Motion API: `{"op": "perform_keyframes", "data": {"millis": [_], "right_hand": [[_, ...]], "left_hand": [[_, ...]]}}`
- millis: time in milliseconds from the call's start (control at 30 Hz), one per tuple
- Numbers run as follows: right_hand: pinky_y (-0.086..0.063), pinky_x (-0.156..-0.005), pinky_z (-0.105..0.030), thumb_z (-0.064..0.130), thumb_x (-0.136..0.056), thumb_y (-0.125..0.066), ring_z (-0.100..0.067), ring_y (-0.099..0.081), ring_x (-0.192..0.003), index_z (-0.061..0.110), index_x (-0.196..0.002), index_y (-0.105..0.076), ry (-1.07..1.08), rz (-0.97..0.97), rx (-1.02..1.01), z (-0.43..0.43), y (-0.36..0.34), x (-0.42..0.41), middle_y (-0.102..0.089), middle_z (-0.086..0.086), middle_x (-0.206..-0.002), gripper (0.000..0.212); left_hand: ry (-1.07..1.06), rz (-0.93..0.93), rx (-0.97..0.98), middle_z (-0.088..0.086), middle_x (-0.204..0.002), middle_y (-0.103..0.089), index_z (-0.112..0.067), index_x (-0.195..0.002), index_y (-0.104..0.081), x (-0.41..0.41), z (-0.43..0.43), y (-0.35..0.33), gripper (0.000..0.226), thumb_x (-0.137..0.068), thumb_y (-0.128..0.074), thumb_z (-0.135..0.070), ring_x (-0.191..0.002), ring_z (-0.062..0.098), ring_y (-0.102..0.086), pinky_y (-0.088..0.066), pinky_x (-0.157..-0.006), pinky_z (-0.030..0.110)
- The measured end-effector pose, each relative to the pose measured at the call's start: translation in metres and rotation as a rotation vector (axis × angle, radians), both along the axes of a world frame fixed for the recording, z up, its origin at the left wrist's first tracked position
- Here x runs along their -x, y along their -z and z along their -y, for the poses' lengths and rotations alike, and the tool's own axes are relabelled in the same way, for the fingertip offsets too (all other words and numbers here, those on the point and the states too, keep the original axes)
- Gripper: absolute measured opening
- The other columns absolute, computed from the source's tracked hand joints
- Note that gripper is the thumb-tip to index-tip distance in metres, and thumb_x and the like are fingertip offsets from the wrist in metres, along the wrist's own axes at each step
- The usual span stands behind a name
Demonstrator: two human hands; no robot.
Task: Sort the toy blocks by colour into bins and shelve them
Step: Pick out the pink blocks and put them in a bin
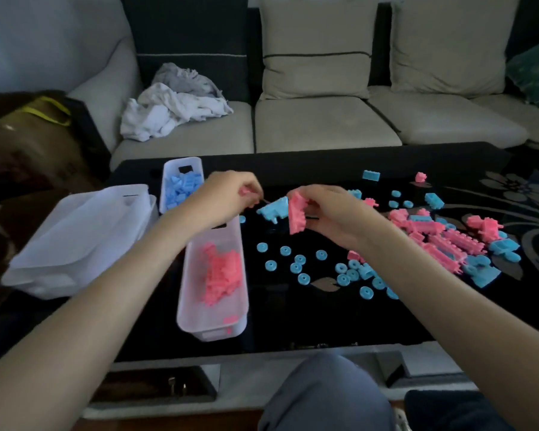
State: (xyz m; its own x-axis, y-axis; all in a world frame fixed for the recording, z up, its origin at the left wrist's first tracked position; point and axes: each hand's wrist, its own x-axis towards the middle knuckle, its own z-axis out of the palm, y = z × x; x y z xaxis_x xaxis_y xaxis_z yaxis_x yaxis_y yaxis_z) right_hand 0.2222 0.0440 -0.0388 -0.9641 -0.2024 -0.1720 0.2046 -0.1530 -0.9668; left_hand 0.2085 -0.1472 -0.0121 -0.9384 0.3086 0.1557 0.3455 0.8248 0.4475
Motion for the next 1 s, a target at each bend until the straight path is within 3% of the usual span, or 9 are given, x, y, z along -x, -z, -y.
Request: {"op": "perform_keyframes", "data": {"millis": [167,267,333,400,500,567,700,833,1000], "right_hand": [[-0.055,-0.071,-0.028,0.007,-0.092,-0.049,-0.012,-0.060,-0.072,0.004,-0.087,-0.060,-0.218,-0.024,-0.088,0.068,0.000,-0.018,-0.060,-0.003,-0.072,0.013],[-0.051,-0.087,-0.030,0.020,-0.093,-0.051,-0.011,-0.058,-0.091,0.007,-0.100,-0.062,-0.297,-0.149,-0.409,0.093,0.008,-0.021,-0.060,0.002,-0.091,0.018],[-0.046,-0.077,-0.023,0.035,-0.092,-0.052,-0.010,-0.056,-0.094,0.016,-0.111,-0.062,-0.275,-0.248,-0.623,0.095,0.014,-0.022,-0.058,0.005,-0.101,0.029],[-0.040,-0.070,-0.021,0.038,-0.092,-0.049,-0.010,-0.054,-0.092,0.019,-0.112,-0.062,-0.240,-0.297,-0.662,0.087,0.017,-0.021,-0.058,0.005,-0.102,0.030],[-0.046,-0.078,-0.026,0.038,-0.094,-0.048,-0.014,-0.059,-0.094,0.019,-0.110,-0.064,-0.152,-0.340,-0.734,0.056,0.018,-0.016,-0.064,0.001,-0.102,0.029],[-0.044,-0.074,-0.025,0.037,-0.095,-0.046,-0.014,-0.060,-0.090,0.018,-0.107,-0.064,-0.073,-0.344,-0.798,0.025,0.021,-0.010,-0.065,-0.001,-0.098,0.028],[-0.042,-0.077,-0.030,0.029,-0.097,-0.047,-0.017,-0.058,-0.091,0.014,-0.112,-0.060,0.026,-0.240,-1.045,-0.063,0.038,0.004,-0.064,-0.004,-0.104,0.026],[-0.038,-0.081,-0.027,0.019,-0.094,-0.052,-0.017,-0.053,-0.099,0.016,-0.120,-0.058,-0.090,-0.146,-1.318,-0.125,0.044,0.002,-0.058,-0.004,-0.117,0.027],[-0.040,-0.087,-0.028,0.022,-0.092,-0.057,-0.016,-0.051,-0.103,0.021,-0.117,-0.061,-0.228,-0.213,-1.388,-0.146,0.048,-0.002,-0.050,0.001,-0.114,0.026]], "left_hand": [[-0.102,0.075,0.057,-0.020,-0.073,-0.055,-0.026,-0.095,-0.067,-0.035,0.069,0.015,0.009,-0.090,-0.061,-0.020,-0.068,-0.004,-0.052,-0.036,-0.058,0.004],[-0.106,0.108,0.064,-0.016,-0.081,-0.058,-0.031,-0.093,-0.063,-0.038,0.079,0.019,0.009,-0.088,-0.063,-0.023,-0.080,0.004,-0.055,-0.036,-0.064,0.009],[-0.092,0.150,0.115,-0.014,-0.089,-0.059,-0.031,-0.097,-0.062,-0.038,0.078,0.020,0.011,-0.086,-0.065,-0.030,-0.083,0.005,-0.054,-0.037,-0.067,0.014],[-0.100,0.164,0.152,-0.013,-0.098,-0.061,-0.026,-0.104,-0.063,-0.035,0.071,0.023,0.021,-0.086,-0.064,-0.035,-0.086,0.006,-0.053,-0.039,-0.072,0.018],[-0.171,0.022,0.095,-0.009,-0.099,-0.066,-0.021,-0.101,-0.067,-0.029,0.048,0.022,0.021,-0.089,-0.058,-0.036,-0.088,0.009,-0.058,-0.045,-0.080,0.025],[-0.170,-0.059,0.027,-0.005,-0.096,-0.068,-0.018,-0.097,-0.068,-0.023,0.025,0.020,0.018,-0.091,-0.056,-0.030,-0.086,0.012,-0.060,-0.048,-0.081,0.029],[-0.013,-0.080,0.026,-0.005,-0.094,-0.069,-0.020,-0.099,-0.067,-0.011,-0.031,0.022,0.016,-0.092,-0.053,-0.025,-0.085,0.012,-0.064,-0.050,-0.078,0.028],[0.227,0.040,0.069,-0.003,-0.108,-0.065,-0.019,-0.112,-0.064,-0.004,-0.091,0.034,0.023,-0.093,-0.056,-0.028,-0.097,0.013,-0.061,-0.046,-0.085,0.024],[0.430,0.214,0.194,0.006,-0.105,-0.059,-0.010,-0.108,-0.058,-0.003,-0.161,0.060,0.030,-0.095,-0.051,-0.036,-0.093,0.021,-0.058,-0.047,-0.077,0.033]]}}
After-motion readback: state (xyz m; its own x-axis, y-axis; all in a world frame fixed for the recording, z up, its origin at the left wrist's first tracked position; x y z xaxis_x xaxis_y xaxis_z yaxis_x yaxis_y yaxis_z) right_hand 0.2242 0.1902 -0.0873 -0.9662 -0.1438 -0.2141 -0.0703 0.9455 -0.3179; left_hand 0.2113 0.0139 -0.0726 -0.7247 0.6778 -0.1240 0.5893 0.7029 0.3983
